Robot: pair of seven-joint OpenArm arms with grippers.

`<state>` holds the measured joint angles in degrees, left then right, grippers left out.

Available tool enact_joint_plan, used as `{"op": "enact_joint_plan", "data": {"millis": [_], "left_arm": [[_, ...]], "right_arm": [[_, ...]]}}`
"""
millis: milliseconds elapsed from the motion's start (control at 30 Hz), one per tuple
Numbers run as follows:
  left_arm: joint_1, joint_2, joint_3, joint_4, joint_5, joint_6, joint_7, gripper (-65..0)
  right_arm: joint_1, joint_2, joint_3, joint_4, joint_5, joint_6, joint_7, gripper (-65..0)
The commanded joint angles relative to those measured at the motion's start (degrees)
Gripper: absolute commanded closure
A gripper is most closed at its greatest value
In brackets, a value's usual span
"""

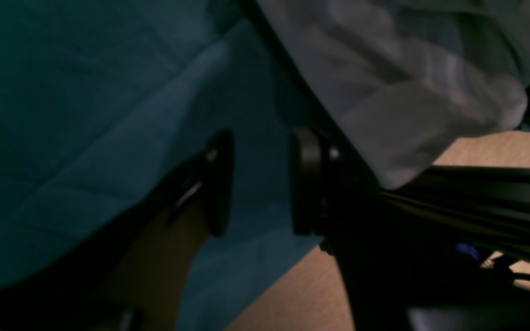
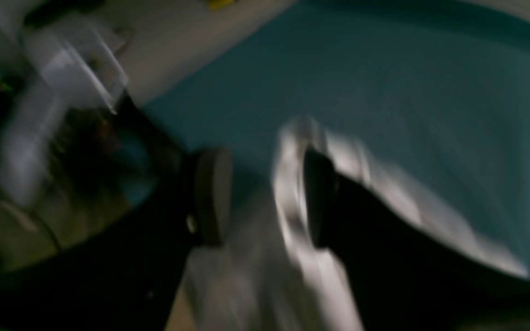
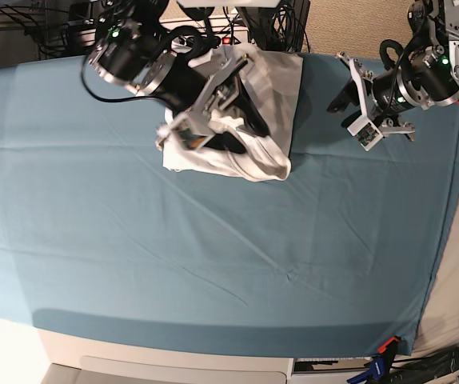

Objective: Fold the T-shirt properly
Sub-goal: 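Grasp the collar end with the right gripper and fold it over the hem fold, then open the right gripper and withdraw it from the folded shirt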

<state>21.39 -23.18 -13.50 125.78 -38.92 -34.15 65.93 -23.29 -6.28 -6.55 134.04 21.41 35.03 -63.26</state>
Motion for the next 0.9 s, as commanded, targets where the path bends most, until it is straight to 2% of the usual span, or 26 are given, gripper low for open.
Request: {"op": "enact_joint_plan", "data": {"millis": [0, 33, 67, 133, 167, 300, 533, 700, 867], "left_arm": [[-0.11, -0.50, -0.20, 1.05, -0.94, 0.33, -1.20, -21.5], [-0.11, -0.50, -0.20, 1.05, -0.96, 0.87, -1.22, -21.5], [-0.11, -0.50, -0.20, 1.05, -0.98, 1.36, -1.20, -21.5], [-0.11, -0.48, -0.20, 1.05, -0.98, 1.36, -1.22, -21.5], [-0.11, -0.48, -0.20, 1.05, -0.98, 1.36, -1.22, -21.5], [-0.11, -0.48, -0.20, 1.05, -0.98, 1.36, -1.22, -21.5], [-0.11, -0.48, -0.20, 1.05, -1.03, 1.38, -1.22, -21.5], [-0.11, -0.48, -0.20, 1.05, -1.25, 1.38, -1.25, -21.5], [-0.13, -0.48, -0.20, 1.05, -1.81, 1.38, -1.25, -21.5]], "right_arm": [[-1.03, 0.74, 0.13, 0.96, -1.33, -1.51, 1.57, -25.3], [-1.97, 1.36, 0.81, 0.96, -3.41, -3.21, 1.49, -22.4], [-2.93, 1.81, 1.75, 0.96, -5.53, -5.31, 0.92, -16.8], [-4.31, 2.43, 4.94, 0.96, -7.65, -8.68, 0.90, -1.8], [-4.68, 2.49, 6.91, 0.96, -7.67, -10.16, 1.11, 0.0], [-4.63, 2.47, 14.75, 0.96, -5.53, -14.40, 2.71, 0.0], [-4.68, 2.47, 22.97, 0.96, -4.33, -17.81, 1.81, 0.0], [-7.43, 2.47, 22.40, 0.96, -2.75, -18.18, 0.70, 0.0], [-8.35, 2.14, 15.61, 0.96, -0.02, -17.33, 0.61, 0.0]]}}
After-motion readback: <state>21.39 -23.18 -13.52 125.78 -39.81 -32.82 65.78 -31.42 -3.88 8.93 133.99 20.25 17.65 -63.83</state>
